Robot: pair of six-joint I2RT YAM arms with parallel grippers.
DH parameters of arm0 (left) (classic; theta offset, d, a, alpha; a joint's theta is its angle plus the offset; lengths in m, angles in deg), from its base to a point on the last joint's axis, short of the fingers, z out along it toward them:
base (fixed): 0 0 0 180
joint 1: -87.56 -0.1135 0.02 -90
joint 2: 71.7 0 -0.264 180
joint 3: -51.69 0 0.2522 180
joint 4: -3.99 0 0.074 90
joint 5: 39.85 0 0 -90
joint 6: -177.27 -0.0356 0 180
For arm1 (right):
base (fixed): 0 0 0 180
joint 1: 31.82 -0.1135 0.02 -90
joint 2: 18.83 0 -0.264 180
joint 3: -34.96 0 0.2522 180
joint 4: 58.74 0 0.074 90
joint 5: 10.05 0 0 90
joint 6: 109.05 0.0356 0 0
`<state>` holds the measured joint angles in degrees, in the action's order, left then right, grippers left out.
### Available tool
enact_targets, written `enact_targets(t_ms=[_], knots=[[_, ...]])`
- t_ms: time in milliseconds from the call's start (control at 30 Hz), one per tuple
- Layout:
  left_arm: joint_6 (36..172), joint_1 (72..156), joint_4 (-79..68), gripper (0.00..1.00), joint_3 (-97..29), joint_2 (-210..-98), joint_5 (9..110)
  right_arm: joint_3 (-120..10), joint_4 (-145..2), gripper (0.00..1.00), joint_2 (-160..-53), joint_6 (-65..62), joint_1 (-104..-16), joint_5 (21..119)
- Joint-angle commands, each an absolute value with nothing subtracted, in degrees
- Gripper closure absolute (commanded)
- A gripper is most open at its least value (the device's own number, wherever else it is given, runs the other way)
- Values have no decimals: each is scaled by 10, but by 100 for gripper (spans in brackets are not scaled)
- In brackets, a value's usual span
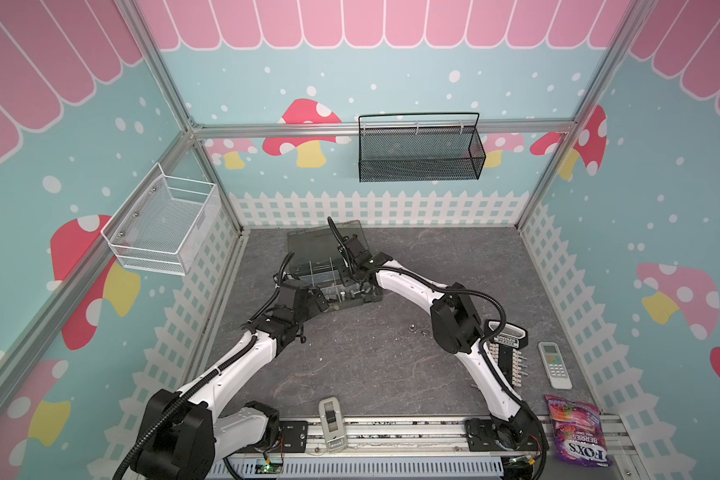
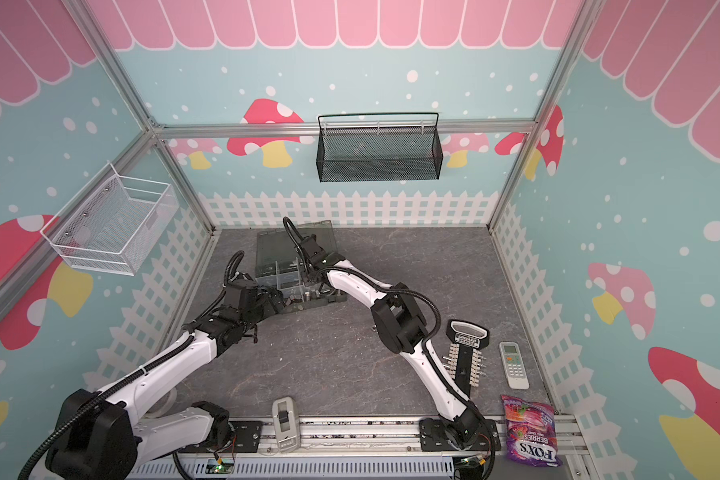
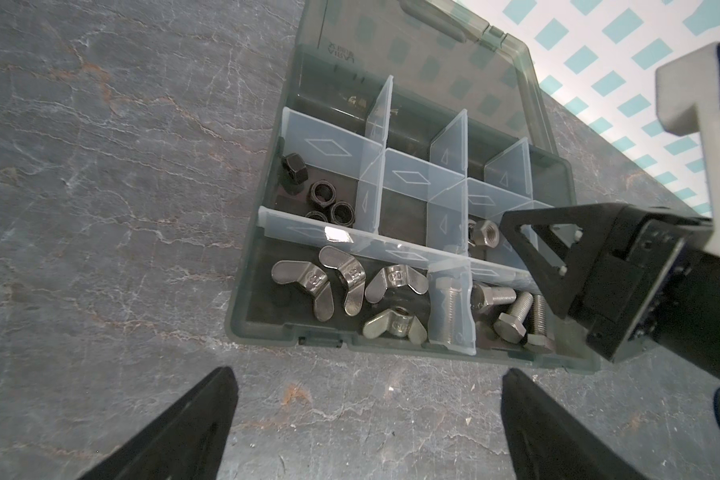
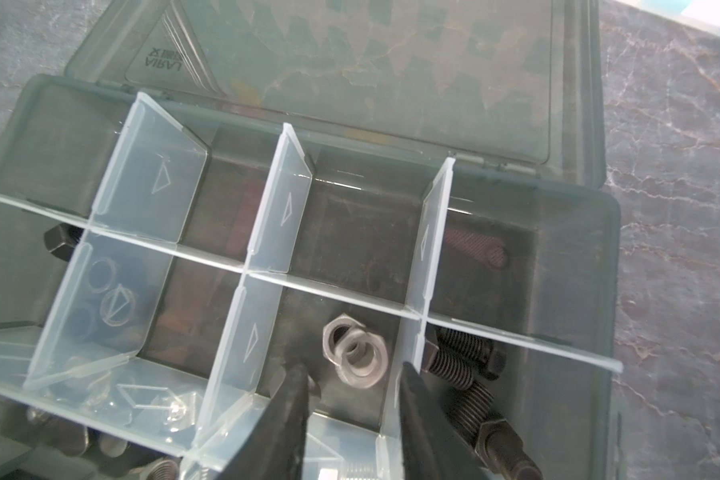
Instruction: Sort the screws and nuts into containers
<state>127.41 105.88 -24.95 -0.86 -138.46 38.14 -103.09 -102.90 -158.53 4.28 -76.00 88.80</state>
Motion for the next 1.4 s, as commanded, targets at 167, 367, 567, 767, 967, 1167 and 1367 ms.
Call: enact_targets(t_ms=[167,367,567,767,967,1167,1367], knots=[[1284,1054,-257,0,2,-1366,371,-1046,-1035,58,-1577,40,-757,888],[1284,1053,-259,0,4,-1359,366,-1007,-1046,55,-1528,62,-757,903],[1286,1054,-268,0,2,-1352,359,-888,-1037,54,-1436,85,-757,933],[1284,1053,-271,0,3,-1341,352,-715,-1031,54,-1320,126,-749,958],[1283,1052,-262,0,3,-1347,359,-561,-1034,54,-1218,169,-724,924],[1288,1052,-246,0,2,-1367,378,-451,-1045,51,-1174,196,-703,879],[1290,1053,-238,0,-3,-1384,392,-413,-1048,51,-1185,187,-694,848]])
